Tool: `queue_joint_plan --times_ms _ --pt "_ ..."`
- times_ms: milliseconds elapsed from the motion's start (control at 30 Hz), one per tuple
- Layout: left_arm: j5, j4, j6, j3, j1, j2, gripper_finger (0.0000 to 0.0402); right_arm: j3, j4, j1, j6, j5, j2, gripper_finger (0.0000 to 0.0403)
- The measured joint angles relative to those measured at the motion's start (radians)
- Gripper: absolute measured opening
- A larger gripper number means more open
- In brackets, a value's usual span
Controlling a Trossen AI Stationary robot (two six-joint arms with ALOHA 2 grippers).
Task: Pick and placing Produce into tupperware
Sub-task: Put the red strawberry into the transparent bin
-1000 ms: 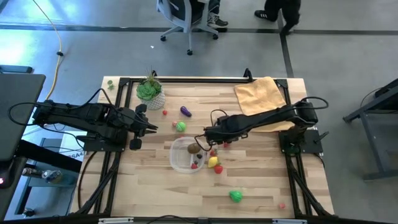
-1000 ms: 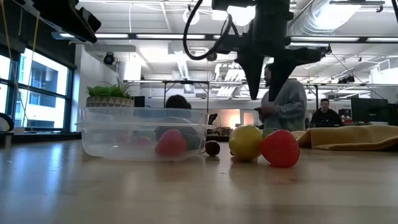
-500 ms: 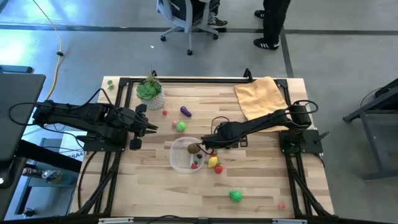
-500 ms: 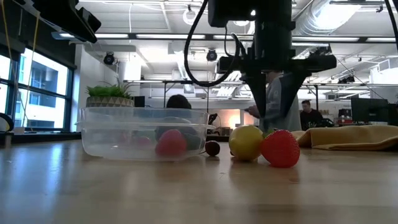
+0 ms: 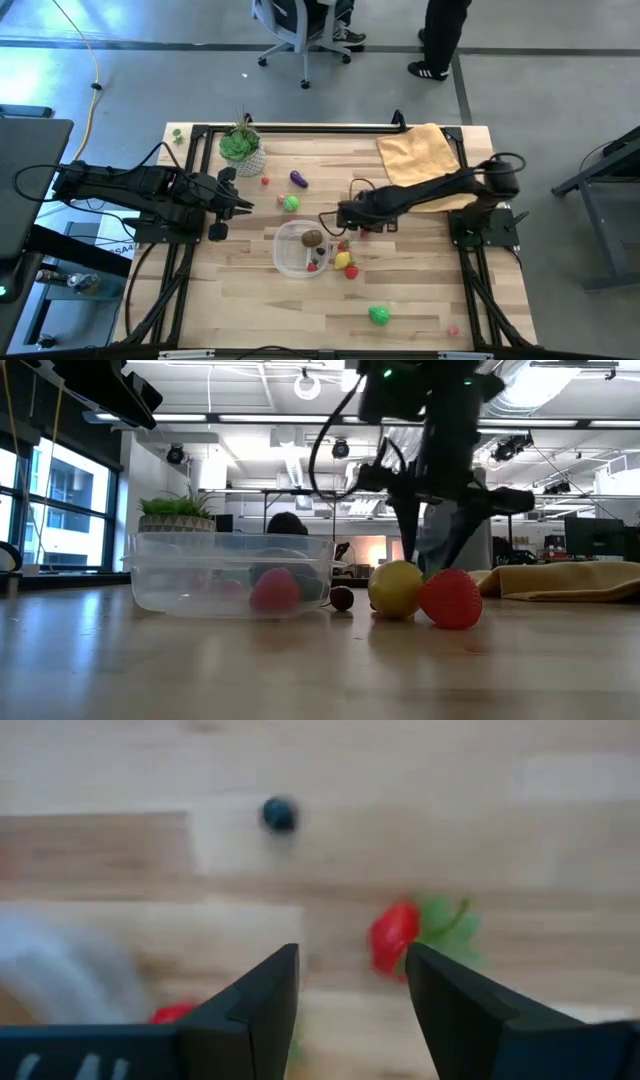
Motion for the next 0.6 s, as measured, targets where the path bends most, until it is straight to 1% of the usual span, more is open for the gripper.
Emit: queue_joint_plan --times_ms 67,267,467,600 --pt "0.0 0.0 0.0 0.0 0.0 0.0 0.004 -0.048 0.052 0.02 0.04 0.011 -0.039 0.0179" --pt "0.0 0.0 0.0 0.0 0.0 0.0 0.004 -0.105 0.049 0.046 0.147 0.017 -0.06 0.0179" --pt "0.0 0.0 0.0 0.0 0.0 0.0 0.004 -0.105 0.052 0.046 0.156 0.021 -0.057 0.0179" --pt "0.0 0.0 0.0 0.0 0.0 0.0 0.004 -0.104 0.055 0.034 0.147 0.022 -0.033 0.0179"
